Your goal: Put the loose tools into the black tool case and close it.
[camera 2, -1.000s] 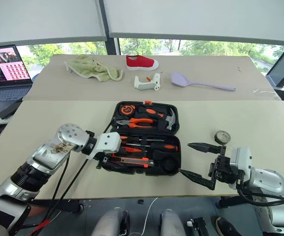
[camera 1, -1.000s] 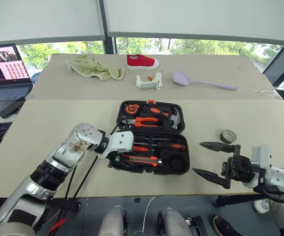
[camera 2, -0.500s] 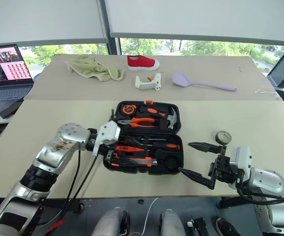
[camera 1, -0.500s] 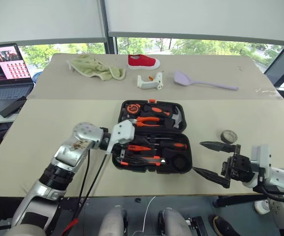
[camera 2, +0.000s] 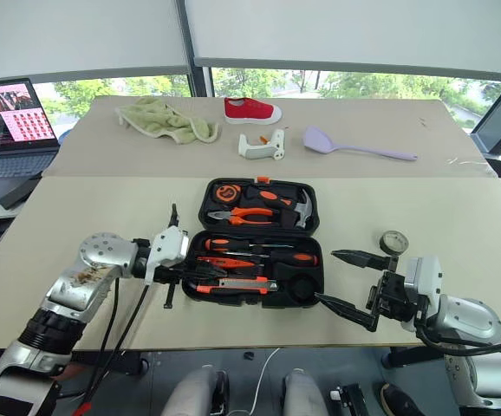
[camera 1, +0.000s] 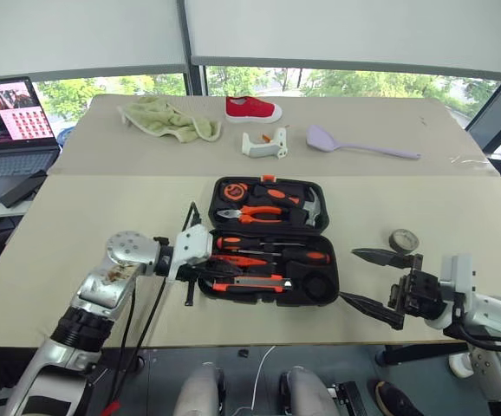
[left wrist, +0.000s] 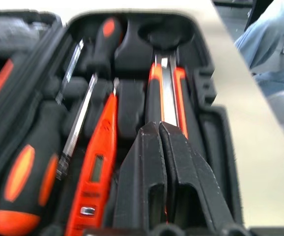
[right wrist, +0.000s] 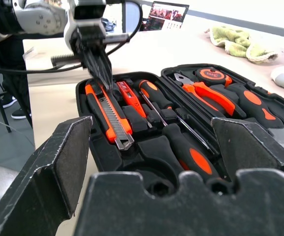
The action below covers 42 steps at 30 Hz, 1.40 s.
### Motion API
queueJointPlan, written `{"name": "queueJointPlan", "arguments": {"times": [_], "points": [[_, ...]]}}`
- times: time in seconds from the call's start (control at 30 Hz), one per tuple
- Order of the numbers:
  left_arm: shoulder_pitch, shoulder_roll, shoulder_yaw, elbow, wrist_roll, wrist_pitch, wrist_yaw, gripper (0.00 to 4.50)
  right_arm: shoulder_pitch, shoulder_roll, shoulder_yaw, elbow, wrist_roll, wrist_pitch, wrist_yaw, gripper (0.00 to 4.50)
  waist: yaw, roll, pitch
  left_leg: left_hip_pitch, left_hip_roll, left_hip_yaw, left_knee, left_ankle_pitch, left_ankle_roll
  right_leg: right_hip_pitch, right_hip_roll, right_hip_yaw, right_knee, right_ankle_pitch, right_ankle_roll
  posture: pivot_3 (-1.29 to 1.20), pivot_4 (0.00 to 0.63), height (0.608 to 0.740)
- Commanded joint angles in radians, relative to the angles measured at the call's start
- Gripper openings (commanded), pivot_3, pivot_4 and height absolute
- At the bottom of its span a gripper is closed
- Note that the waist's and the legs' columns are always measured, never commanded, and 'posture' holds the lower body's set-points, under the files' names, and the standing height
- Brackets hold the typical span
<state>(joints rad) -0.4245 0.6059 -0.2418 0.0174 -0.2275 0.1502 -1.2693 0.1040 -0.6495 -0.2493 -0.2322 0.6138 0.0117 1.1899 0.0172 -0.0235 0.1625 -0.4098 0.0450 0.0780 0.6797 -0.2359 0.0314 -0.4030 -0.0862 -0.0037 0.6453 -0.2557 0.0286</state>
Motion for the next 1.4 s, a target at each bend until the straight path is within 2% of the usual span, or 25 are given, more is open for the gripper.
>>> {"name": "queueJointPlan", "arguments": {"times": [0.03, 0.23, 0.47, 0.57, 0.67, 0.8, 0.83, 0.87, 0.93, 1.0, 1.1, 1.2, 1.4], "points": [[0.034, 0.001, -0.074, 0.021, 0.085, -0.026, 0.018, 0.04, 0.009, 0.007, -0.019, -0.015, 0.019, -0.014, 0.004, 4.50, 0.000, 0.000, 0.000, 0.001, 0.000, 0.000, 0.000, 0.000, 0.000, 0.000, 0.000, 0.000, 0.000, 0.000, 0.000, 0.00, 0.150, 0.740], [0.070, -0.030, -0.137, 0.023, 0.135, 0.031, 0.071, 0.04, 0.017, 0.012, -0.023, -0.014, 0.020, -0.017, 0.003, 4.50, 0.003, 0.003, -0.002, 0.011, 0.000, 0.002, -0.001, -0.001, 0.002, 0.013, -0.001, -0.001, -0.003, 0.000, 0.000, 0.00, 0.150, 0.740], [0.069, -0.069, -0.142, 0.031, 0.123, 0.050, 0.107, 0.04, 0.014, 0.022, -0.021, -0.002, 0.010, -0.028, 0.001, 4.50, 0.001, 0.006, -0.008, 0.012, 0.000, 0.001, -0.002, -0.002, 0.002, 0.014, -0.001, 0.000, -0.004, 0.000, 0.001, 0.00, 0.150, 0.740], [0.067, -0.086, -0.094, 0.031, 0.087, -0.025, 0.115, 0.04, 0.022, 0.022, -0.039, 0.009, 0.004, -0.041, -0.003, 4.50, 0.001, 0.007, -0.008, 0.012, 0.000, 0.001, -0.001, -0.002, 0.002, 0.014, -0.001, 0.000, -0.004, 0.000, 0.001, 0.00, 0.150, 0.740], [0.082, -0.101, 0.009, 0.014, -0.031, -0.070, 0.089, 0.04, 0.056, 0.017, -0.097, 0.041, 0.001, -0.069, -0.016, 4.50, 0.000, 0.007, -0.008, 0.012, 0.000, 0.000, -0.002, -0.002, 0.002, 0.013, -0.001, 0.000, -0.004, 0.000, 0.001, 0.00, 0.150, 0.740], [0.115, -0.094, 0.163, -0.066, -0.216, 0.018, 0.095, 0.04, 0.129, 0.012, -0.198, 0.123, -0.019, -0.117, -0.035, 4.50, -0.005, 0.007, -0.008, 0.009, 0.001, 0.000, -0.002, -0.002, 0.003, 0.010, -0.001, 0.000, -0.004, -0.001, 0.001, 0.00, 0.150, 0.740], [0.124, -0.085, 0.200, -0.090, -0.252, 0.046, 0.106, 0.54, 0.152, 0.013, -0.228, 0.150, -0.026, -0.131, -0.041, 4.50, -0.005, 0.006, -0.008, 0.009, 0.001, 0.000, -0.002, -0.002, 0.003, 0.010, -0.002, 0.000, -0.004, -0.001, 0.001, 0.00, 0.150, 0.740], [0.138, -0.070, 0.244, -0.112, -0.282, 0.072, 0.123, 0.74, 0.182, 0.013, -0.261, 0.183, -0.038, -0.143, -0.053, 4.50, -0.005, 0.006, -0.008, 0.009, 0.002, 0.000, -0.002, -0.002, 0.003, 0.010, -0.001, 0.000, -0.004, -0.001, 0.001, 0.00, 0.150, 0.740], [0.182, -0.039, 0.323, -0.137, -0.335, 0.122, 0.147, 1.54, 0.226, 0.017, -0.317, 0.268, -0.077, -0.184, -0.095, 4.50, -0.005, 0.006, -0.008, 0.009, 0.002, 0.000, -0.002, -0.002, 0.003, 0.010, -0.002, 0.000, -0.004, -0.001, 0.001, 0.00, 0.150, 0.740], [0.248, -0.005, 0.392, -0.149, -0.405, 0.110, 0.070, 2.33, 0.253, 0.017, -0.352, 0.341, -0.121, -0.203, -0.154, 4.50, -0.007, 0.007, -0.008, 0.011, 0.001, 0.001, -0.003, -0.002, 0.003, 0.011, -0.003, 0.001, -0.004, -0.001, 0.001, 0.00, 0.150, 0.740], [0.314, 0.035, 0.456, -0.126, -0.459, 0.117, -0.003, 3.43, 0.271, 0.004, -0.360, 0.354, -0.204, -0.146, -0.290, 4.50, -0.014, 0.007, -0.008, 0.011, 0.002, 0.003, -0.004, -0.002, 0.003, 0.010, -0.003, 0.004, -0.004, -0.002, 0.001, 0.00, 0.150, 0.740], [0.340, 0.038, 0.485, -0.096, -0.446, 0.066, -0.019, 4.41, 0.242, -0.031, -0.345, 0.318, -0.230, -0.099, -0.336, 4.50, -0.016, 0.007, -0.008, 0.011, 0.002, 0.004, -0.004, -0.002, 0.003, 0.008, -0.003, 0.005, -0.004, -0.002, 0.000, 0.00, 0.150, 0.740], [0.305, 0.006, 0.423, -0.147, -0.416, 0.005, -0.030, 4.41, 0.022, -0.260, -0.205, 0.307, -0.246, 0.132, -0.259, 4.50, -0.020, 0.005, -0.007, 0.010, 0.001, 0.009, -0.004, -0.003, 0.004, 0.005, -0.004, 0.012, -0.004, -0.001, 0.002, 0.00, 0.150, 0.740]]}}
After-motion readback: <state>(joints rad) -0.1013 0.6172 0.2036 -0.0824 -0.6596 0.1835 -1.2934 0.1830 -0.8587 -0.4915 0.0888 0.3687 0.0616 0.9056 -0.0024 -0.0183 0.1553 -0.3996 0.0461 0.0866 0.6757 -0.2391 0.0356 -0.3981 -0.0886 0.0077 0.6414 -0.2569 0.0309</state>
